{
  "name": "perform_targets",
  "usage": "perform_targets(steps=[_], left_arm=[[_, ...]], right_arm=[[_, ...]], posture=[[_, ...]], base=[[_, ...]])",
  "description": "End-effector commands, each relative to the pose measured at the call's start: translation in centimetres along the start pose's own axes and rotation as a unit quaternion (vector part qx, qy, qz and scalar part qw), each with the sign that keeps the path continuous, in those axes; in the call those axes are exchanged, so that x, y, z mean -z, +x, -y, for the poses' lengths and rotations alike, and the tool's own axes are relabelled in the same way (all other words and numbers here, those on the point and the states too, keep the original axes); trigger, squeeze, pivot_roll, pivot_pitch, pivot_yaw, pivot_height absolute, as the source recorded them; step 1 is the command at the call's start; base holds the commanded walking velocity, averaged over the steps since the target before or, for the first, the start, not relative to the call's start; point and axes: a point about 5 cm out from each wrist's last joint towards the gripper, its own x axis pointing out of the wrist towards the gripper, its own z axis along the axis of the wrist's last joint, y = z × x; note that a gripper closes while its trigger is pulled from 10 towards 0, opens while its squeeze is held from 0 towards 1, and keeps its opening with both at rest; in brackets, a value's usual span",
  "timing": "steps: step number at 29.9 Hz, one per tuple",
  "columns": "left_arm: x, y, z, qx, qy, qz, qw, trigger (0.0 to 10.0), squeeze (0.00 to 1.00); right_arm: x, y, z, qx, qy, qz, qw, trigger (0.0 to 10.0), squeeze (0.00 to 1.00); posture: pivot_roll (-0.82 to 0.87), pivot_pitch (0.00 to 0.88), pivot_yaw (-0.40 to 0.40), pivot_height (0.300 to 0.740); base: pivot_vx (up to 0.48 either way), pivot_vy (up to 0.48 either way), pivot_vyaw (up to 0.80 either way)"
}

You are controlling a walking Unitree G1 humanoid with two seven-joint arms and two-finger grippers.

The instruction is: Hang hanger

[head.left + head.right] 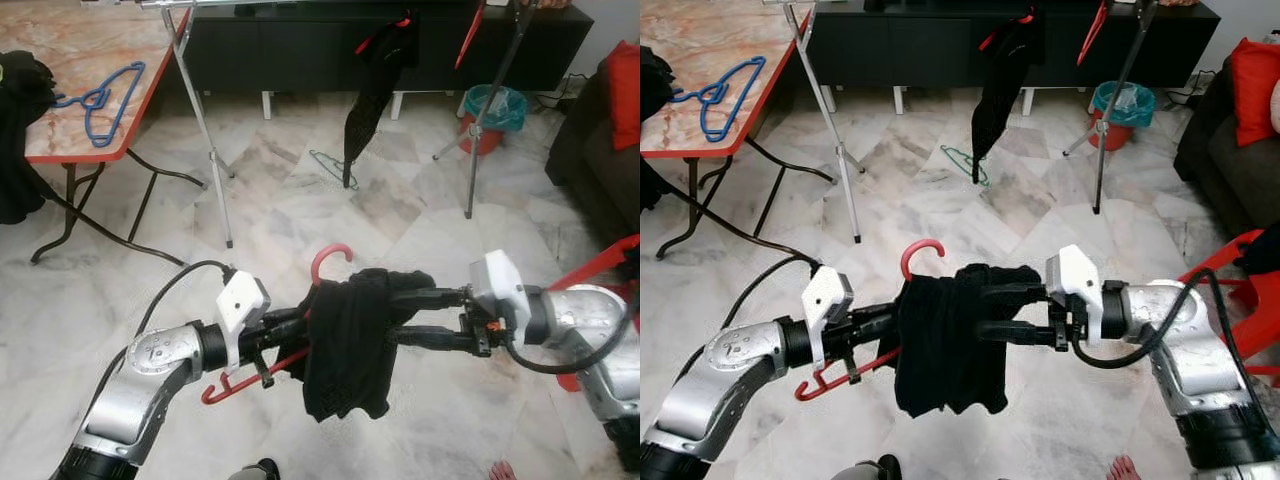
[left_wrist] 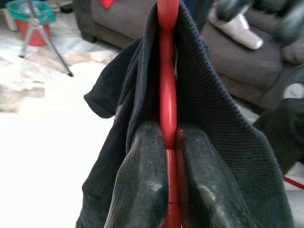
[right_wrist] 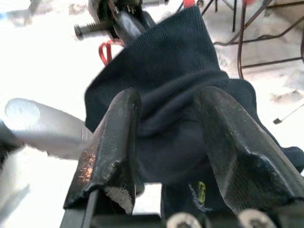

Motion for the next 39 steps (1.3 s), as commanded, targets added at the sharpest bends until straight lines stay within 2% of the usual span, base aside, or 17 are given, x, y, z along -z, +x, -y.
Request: perform_targets(steps=[1, 6, 9, 14, 17, 20, 24, 27, 32, 39], left_arm=[[-1.2, 0.1, 0.7, 0.03, 0.015, 0.02, 0.999, 10.0, 0.0], [-1.5, 0.2, 0.8, 0.036, 0.024, 0.019, 0.999, 10.0, 0.0], [-1.7, 0.2, 0.9, 0.04, 0.024, 0.023, 0.999, 10.0, 0.0], [-2.0, 0.3, 1.2, 0.051, 0.022, 0.026, 0.998, 10.0, 0.0], [-2.3, 0.3, 1.2, 0.053, 0.022, 0.029, 0.998, 10.0, 0.0], [-2.6, 0.4, 1.2, 0.055, 0.024, 0.032, 0.998, 10.0, 0.0], [-2.6, 0.2, 1.2, 0.055, 0.024, 0.032, 0.998, 10.0, 0.0], [-2.6, 0.0, 1.0, 0.053, 0.024, 0.027, 0.998, 10.0, 0.0], [-2.7, 0.0, 0.9, 0.051, 0.025, 0.026, 0.998, 10.0, 0.0], [-2.8, -0.1, 0.9, 0.051, 0.024, 0.024, 0.998, 10.0, 0.0]], right_arm=[[0.1, -0.1, 0.2, -0.01, -0.016, -0.021, 1.0, 10.0, 0.0], [0.0, 0.4, 1.1, 0.006, -0.044, -0.032, 0.998, 10.0, 0.0], [-0.5, 0.7, 1.8, 0.029, -0.055, -0.017, 0.998, 10.0, 0.0], [-1.0, 1.0, 2.3, 0.034, -0.071, -0.001, 0.997, 10.0, 0.0], [-0.6, 0.9, 2.4, 0.018, -0.072, -0.022, 0.997, 10.0, 0.0], [1.1, 1.0, 1.8, -0.018, -0.085, -0.085, 0.993, 10.0, 0.0], [1.1, 1.1, 2.4, -0.003, -0.085, -0.086, 0.993, 10.0, 0.0], [0.6, 0.4, 2.6, -0.015, -0.087, -0.092, 0.992, 10.0, 0.0], [1.1, -0.8, 2.7, -0.038, -0.083, -0.126, 0.988, 10.0, 0.0], [2.0, -1.3, 3.2, -0.032, -0.083, -0.166, 0.982, 10.0, 0.0]], posture=[[0.0, 0.104, -0.019, 0.74], [0.01, 0.096, -0.021, 0.74], [0.01, 0.093, -0.021, 0.74], [0.01, 0.1, -0.02, 0.74], [0.01, 0.105, -0.02, 0.74], [0.02, 0.116, -0.02, 0.74], [0.02, 0.121, -0.017, 0.74], [0.02, 0.125, -0.014, 0.74], [0.02, 0.14, -0.012, 0.74], [0.02, 0.158, -0.006, 0.74]], base=[[0.0, 0.0, 0.0], [0.0, 0.0, 0.0], [0.0, 0.0, 0.0], [0.0, 0.0, 0.0], [0.0, 0.0, 0.0], [0.0, 0.0, 0.0], [0.0, 0.0, 0.0], [0.0, 0.0, 0.0], [0.0, 0.0, 0.0], [0.0, 0.0, 0.0]])
